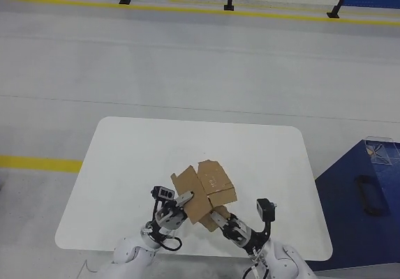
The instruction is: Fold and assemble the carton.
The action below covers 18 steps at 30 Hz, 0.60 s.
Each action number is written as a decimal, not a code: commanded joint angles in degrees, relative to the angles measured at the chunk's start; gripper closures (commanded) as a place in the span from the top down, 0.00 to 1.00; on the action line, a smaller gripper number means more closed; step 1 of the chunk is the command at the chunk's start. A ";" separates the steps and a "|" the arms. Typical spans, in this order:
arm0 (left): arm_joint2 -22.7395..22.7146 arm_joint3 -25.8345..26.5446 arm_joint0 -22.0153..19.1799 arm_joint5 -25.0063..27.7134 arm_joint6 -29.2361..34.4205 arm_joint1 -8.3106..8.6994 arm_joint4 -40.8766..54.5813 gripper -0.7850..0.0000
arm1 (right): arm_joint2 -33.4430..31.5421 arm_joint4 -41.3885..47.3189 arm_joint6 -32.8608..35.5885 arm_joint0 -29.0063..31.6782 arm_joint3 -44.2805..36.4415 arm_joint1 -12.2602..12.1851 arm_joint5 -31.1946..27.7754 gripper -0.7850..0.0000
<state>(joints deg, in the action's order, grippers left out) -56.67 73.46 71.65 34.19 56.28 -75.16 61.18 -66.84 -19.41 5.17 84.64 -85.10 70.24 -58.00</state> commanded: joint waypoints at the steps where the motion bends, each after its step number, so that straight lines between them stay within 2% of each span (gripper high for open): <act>1: -0.96 -0.11 0.07 -0.06 0.31 0.00 1.31 1.00 | -0.20 2.25 1.22 0.10 -0.43 -0.42 0.00 0.00; 5: -4.82 -2.01 0.32 -0.31 0.63 0.32 4.86 1.00 | -2.28 5.80 5.35 0.44 -0.62 -1.58 0.04 0.00; 9: -9.30 -7.66 -0.33 1.35 1.05 0.63 7.80 1.00 | -5.12 6.01 11.39 0.31 -1.42 -2.74 3.53 0.00; 14: -14.47 -14.44 -2.37 1.77 3.85 1.11 10.67 1.00 | -9.65 -7.13 14.73 1.71 -6.33 -3.86 8.05 0.00; 18: -15.69 -14.64 -4.36 -0.13 8.70 1.55 7.12 1.00 | -10.71 -16.26 15.59 3.69 -10.47 -4.31 9.72 0.00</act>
<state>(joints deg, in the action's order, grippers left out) -72.48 58.32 67.81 34.80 62.80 -73.73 70.35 -77.45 -32.65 20.35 87.76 -94.35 66.05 -48.49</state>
